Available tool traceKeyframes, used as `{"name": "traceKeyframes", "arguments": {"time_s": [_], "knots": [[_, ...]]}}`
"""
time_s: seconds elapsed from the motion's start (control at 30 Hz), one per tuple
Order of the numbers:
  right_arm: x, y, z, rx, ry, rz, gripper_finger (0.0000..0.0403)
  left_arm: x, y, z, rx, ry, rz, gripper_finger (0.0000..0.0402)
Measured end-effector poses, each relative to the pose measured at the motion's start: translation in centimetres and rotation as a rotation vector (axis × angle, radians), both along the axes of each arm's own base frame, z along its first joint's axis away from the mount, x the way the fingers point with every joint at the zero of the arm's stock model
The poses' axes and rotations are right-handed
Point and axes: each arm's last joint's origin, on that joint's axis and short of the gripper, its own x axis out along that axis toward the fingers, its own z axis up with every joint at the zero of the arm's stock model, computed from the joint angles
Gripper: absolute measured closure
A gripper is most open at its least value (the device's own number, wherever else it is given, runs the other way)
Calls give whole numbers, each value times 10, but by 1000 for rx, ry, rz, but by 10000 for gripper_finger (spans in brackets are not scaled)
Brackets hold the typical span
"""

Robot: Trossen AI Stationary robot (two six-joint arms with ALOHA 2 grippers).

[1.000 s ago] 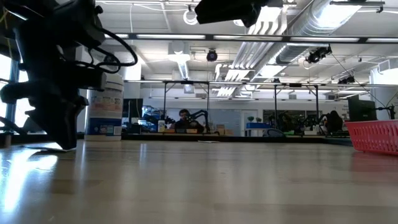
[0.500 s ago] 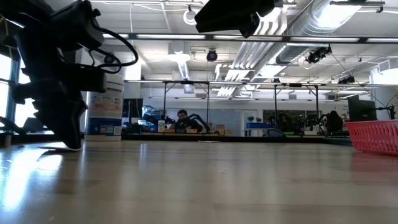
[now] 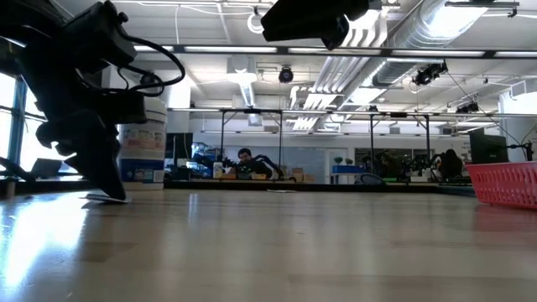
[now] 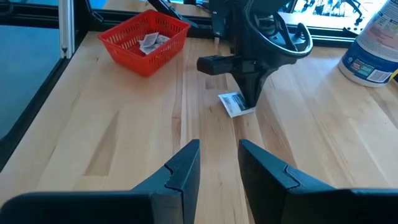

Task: Pick & Place First Aid Supplies
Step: Put the towelette pack into the right red bin

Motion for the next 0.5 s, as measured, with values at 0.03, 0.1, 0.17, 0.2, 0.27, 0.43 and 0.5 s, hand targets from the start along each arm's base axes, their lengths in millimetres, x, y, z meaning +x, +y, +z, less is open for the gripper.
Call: {"name": "traceKeyframes", "arguments": {"time_s": [0.03, 0.1, 0.17, 0.2, 0.27, 0.43, 0.5], "knots": [[0, 0, 0, 1, -2, -1, 299, 2, 0, 2, 2, -7, -1, 400], [1, -2, 0, -2, -5, -4, 299, 7, -1, 9, 8, -30, -13, 400], [2, -4, 0, -5, -4, -9, 299, 14, -2, 17, 31, -56, -25, 401], [2, -6, 0, -5, -4, -13, 299, 18, -2, 22, 45, -71, -26, 401], [3, -8, 0, 1, -1, -13, 299, 28, -3, 36, 73, -131, -27, 401], [3, -12, -1, -22, 7, -60, 299, 47, -5, 62, 157, -258, -24, 401], [3, -13, -4, -41, -4, -98, 298, 54, -8, 73, 196, -351, -20, 401]]}}
